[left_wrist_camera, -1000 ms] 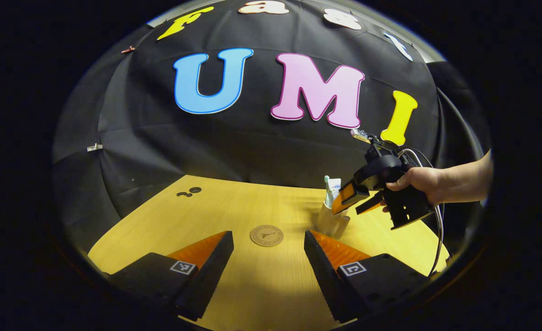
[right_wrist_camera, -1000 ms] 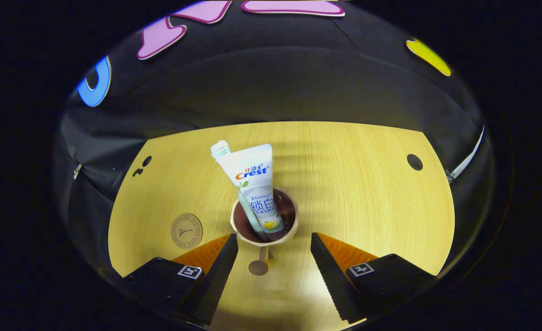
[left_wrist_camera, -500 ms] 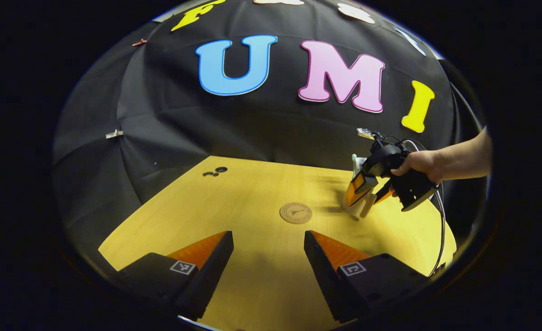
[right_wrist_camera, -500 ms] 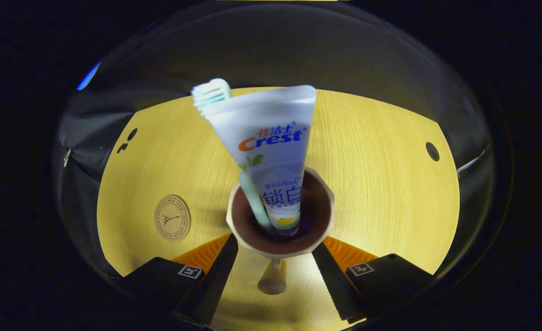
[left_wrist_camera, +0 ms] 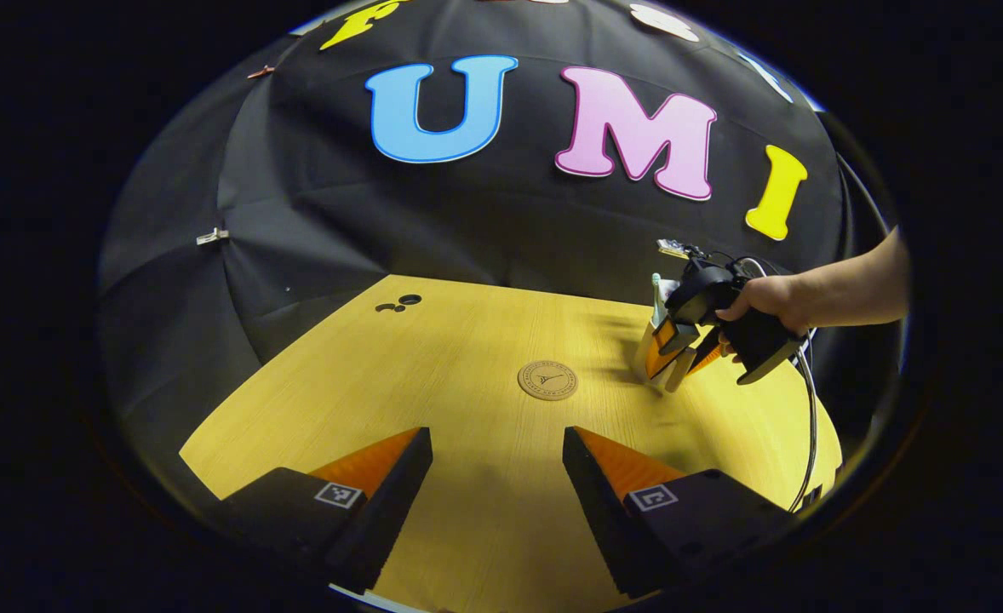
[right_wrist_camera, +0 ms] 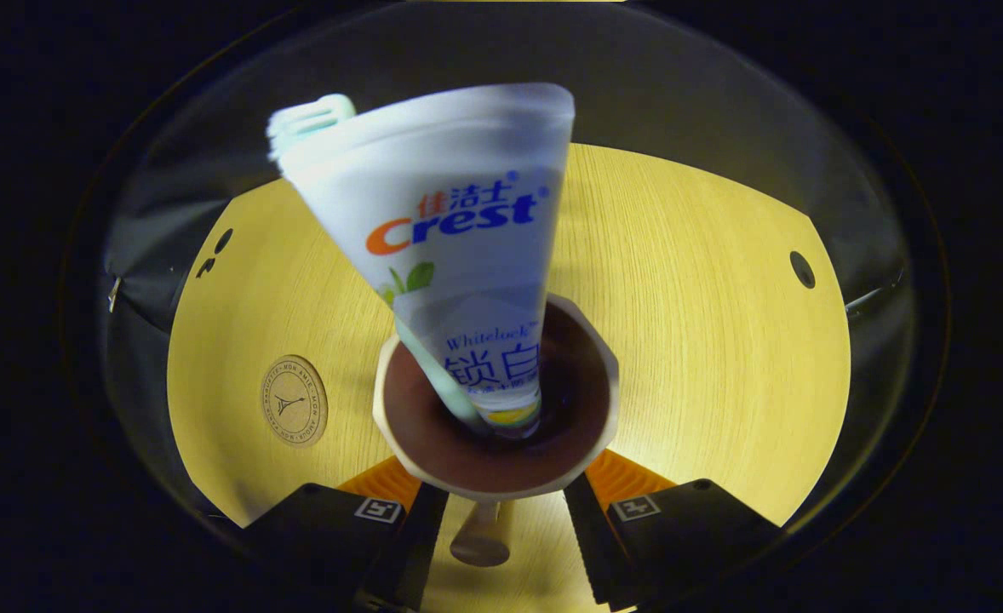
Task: Put the toothbrush and toothpaste on the desktop into the cup, then pick up the cup and place it on the coaster on the desktop.
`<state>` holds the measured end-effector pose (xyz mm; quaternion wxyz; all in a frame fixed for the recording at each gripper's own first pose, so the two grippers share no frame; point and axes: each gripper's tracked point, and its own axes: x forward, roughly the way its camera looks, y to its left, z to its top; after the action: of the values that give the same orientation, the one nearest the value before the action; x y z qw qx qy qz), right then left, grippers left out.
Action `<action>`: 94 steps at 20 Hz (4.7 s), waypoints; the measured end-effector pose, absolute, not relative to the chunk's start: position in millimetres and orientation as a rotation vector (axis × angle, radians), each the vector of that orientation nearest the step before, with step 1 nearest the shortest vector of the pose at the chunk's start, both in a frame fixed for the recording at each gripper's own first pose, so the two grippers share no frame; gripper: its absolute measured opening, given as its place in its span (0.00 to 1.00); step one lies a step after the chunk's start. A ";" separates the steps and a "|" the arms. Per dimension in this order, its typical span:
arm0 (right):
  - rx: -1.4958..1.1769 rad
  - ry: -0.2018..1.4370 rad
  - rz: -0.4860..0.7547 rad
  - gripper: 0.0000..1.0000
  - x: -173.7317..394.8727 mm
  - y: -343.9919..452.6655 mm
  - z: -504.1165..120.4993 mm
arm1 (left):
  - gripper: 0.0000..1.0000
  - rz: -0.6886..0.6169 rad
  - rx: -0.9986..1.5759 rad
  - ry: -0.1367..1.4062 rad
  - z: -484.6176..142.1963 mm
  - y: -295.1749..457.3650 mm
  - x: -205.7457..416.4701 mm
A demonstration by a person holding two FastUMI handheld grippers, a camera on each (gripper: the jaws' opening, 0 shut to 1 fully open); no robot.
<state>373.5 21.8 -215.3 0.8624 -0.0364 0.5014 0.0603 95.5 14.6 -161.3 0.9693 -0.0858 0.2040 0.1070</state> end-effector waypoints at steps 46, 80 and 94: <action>-0.401 0.979 0.433 0.32 315.5 202.5 -235.5 | 0.98 0.284 -0.222 0.535 -210.1 49.8 3.1; -0.013 0.135 0.113 1.00 -33.3 49.1 11.3 | 0.98 0.012 -0.098 0.002 31.5 -25.5 -50.4; 0.012 0.137 0.130 1.00 -53.9 64.1 0.3 | 0.98 -0.042 -0.080 0.035 17.9 -29.1 -65.3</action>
<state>-53.9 64.1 0.3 0.9955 0.0059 0.0686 0.0650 -65.3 -29.1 17.9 0.9988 -0.0399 0.0174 -0.0208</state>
